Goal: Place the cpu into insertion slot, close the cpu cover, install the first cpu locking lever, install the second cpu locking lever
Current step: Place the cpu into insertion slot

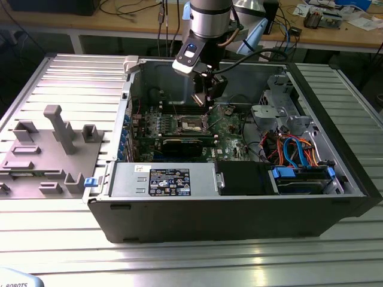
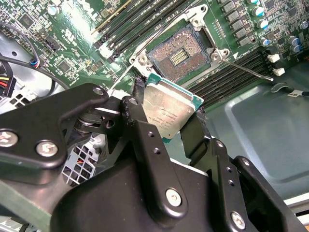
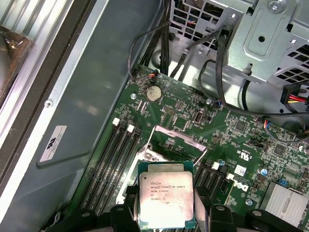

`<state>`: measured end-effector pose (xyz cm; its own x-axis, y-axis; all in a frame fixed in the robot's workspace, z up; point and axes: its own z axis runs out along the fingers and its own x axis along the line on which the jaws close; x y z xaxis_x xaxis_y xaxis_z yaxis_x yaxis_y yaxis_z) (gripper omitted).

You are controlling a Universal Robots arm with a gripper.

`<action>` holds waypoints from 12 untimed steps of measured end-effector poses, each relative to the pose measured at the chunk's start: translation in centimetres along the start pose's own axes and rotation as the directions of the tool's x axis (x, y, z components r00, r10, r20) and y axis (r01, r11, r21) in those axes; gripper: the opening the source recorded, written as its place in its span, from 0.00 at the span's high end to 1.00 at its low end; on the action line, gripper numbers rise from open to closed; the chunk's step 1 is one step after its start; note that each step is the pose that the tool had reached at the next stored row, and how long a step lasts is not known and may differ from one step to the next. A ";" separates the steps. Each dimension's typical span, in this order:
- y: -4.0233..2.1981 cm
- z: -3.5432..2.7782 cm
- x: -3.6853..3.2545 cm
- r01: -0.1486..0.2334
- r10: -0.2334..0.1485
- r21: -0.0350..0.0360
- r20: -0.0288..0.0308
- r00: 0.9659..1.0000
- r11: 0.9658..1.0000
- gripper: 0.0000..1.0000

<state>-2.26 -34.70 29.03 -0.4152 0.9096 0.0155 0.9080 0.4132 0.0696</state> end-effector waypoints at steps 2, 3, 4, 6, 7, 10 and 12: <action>0.00 0.00 0.00 0.000 0.000 0.000 0.000 1.000 1.000 0.46; 0.00 0.00 0.00 0.000 0.000 0.000 0.000 1.000 1.000 0.46; 0.00 -0.01 0.00 0.000 0.000 0.000 -0.001 1.000 1.000 0.46; 0.00 0.00 0.00 0.000 0.000 -0.002 -0.004 1.000 1.000 0.46; 0.00 -0.01 0.00 -0.001 0.001 -0.002 -0.004 1.000 1.000 0.46; 0.00 0.00 0.00 -0.002 0.002 -0.002 -0.004 1.000 1.000 0.46; 0.00 -0.01 0.00 -0.003 0.003 -0.002 -0.004 1.000 1.000 0.46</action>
<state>-2.26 -34.70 29.04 -0.4123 0.9108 0.0195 0.9093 0.4101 0.0713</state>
